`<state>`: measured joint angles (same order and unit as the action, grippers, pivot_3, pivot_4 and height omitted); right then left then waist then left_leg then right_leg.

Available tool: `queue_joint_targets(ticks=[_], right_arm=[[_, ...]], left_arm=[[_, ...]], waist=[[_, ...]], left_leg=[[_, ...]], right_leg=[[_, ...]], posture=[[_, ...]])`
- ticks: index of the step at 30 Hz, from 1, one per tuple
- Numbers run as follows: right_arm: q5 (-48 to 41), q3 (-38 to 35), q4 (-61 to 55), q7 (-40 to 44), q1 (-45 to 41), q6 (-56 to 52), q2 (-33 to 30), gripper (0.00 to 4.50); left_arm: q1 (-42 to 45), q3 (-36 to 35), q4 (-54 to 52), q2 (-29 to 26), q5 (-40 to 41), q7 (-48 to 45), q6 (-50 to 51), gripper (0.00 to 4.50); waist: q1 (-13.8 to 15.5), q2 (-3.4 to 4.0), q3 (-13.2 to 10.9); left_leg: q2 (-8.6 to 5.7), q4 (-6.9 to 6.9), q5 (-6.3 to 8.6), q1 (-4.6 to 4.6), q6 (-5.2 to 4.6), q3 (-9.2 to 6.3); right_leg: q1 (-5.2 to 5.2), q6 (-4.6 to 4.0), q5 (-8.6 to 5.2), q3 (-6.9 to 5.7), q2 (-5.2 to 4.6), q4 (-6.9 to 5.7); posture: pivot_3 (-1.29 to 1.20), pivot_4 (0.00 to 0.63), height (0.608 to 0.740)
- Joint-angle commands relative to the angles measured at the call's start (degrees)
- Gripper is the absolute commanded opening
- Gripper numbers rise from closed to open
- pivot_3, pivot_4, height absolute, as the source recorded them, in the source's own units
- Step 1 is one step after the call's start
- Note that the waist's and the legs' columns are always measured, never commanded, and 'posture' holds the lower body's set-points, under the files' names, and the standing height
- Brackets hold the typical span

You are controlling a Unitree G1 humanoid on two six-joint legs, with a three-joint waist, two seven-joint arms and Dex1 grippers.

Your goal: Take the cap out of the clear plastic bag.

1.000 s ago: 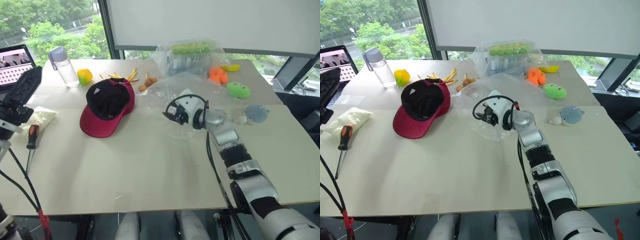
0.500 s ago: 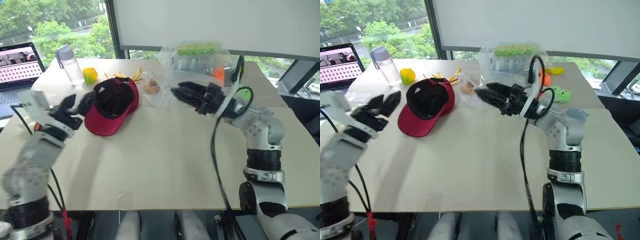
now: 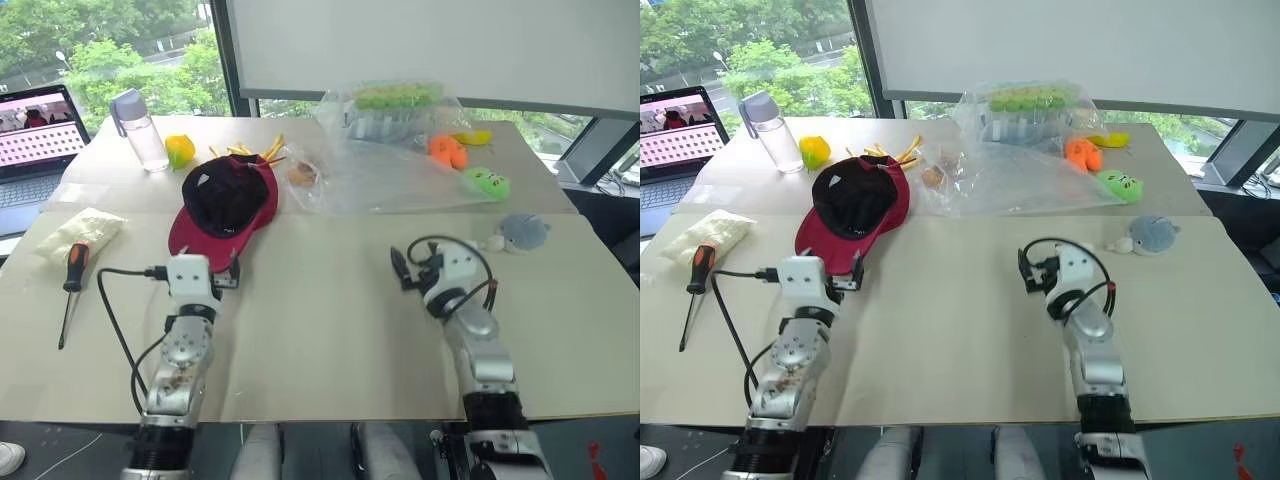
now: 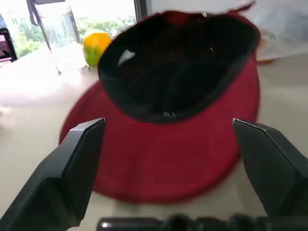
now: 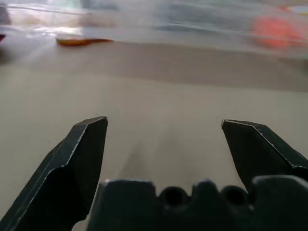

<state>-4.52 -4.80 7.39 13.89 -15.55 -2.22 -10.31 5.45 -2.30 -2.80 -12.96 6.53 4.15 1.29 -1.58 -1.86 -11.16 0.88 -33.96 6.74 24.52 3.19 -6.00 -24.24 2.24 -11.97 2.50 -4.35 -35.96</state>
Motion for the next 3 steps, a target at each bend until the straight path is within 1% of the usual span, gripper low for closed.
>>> queue_joint_targets(ticks=[1,3], right_arm=[[1.7,0.4,-1.0,-1.2,0.9,5.3,-0.3,4.46],[1.7,0.1,0.2,-1.0,0.6,6.2,-0.5,4.46]], left_arm=[[-1.6,0.5,0.5,2.2,-0.3,-2.0,-2.1,4.5],[-1.6,0.5,1.0,3.4,1.4,-3.8,-1.0,4.5]], waist=[[0.0,0.0,0.0],[-0.1,0.0,0.0]], left_leg=[[0.0,-0.01,-0.02,-0.07,-0.02,0.0],[-0.01,-0.02,0.09,-0.15,0.15,0.02]], right_leg=[[0.09,0.0,0.02,-0.01,-0.02,0.02],[0.18,-0.01,0.01,-0.01,-0.05,0.04]], posture=[[0.0,0.15,0.74],[0.0,0.15,0.74]])
